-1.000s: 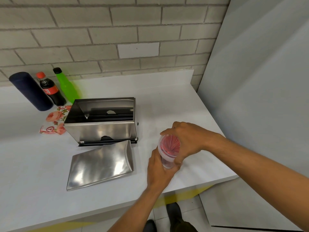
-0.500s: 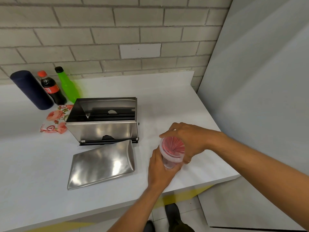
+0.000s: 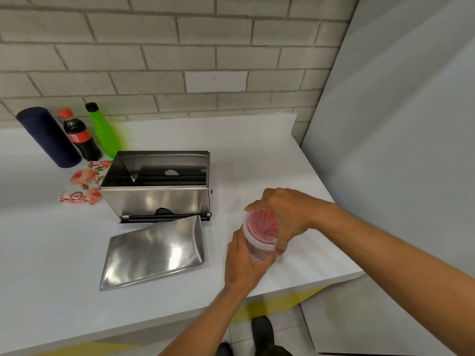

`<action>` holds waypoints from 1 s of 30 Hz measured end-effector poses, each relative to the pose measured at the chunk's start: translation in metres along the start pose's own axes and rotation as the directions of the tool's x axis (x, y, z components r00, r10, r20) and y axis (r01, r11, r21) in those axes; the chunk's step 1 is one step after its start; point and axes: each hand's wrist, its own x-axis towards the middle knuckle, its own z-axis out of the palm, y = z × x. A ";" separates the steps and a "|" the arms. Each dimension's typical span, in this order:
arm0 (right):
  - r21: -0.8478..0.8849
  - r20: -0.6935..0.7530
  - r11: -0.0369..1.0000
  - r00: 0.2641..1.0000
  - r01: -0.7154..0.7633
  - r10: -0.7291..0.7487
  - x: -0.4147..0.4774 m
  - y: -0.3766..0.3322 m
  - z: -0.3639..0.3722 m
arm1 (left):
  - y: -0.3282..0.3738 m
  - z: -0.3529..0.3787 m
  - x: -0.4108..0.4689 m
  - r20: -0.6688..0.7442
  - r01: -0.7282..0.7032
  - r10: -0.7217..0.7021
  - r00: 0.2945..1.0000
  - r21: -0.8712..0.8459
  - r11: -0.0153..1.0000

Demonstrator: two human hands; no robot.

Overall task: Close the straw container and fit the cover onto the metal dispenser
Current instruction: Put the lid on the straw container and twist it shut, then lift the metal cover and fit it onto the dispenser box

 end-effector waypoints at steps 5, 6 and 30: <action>0.004 0.032 1.000 0.999 -0.003 0.003 -0.002 -0.004 0.000 | -0.001 -0.004 -0.001 0.062 0.045 -0.040 0.997 -0.067 0.997; 0.001 0.022 1.000 1.000 0.006 -0.006 -0.003 -0.006 -0.001 | -0.002 -0.007 -0.003 0.092 0.047 -0.041 0.995 -0.070 0.996; 0.661 -0.296 0.720 0.955 0.210 -0.007 0.042 -0.112 0.071 | -0.041 -0.242 -0.117 -0.573 0.402 -0.413 0.708 -0.154 0.903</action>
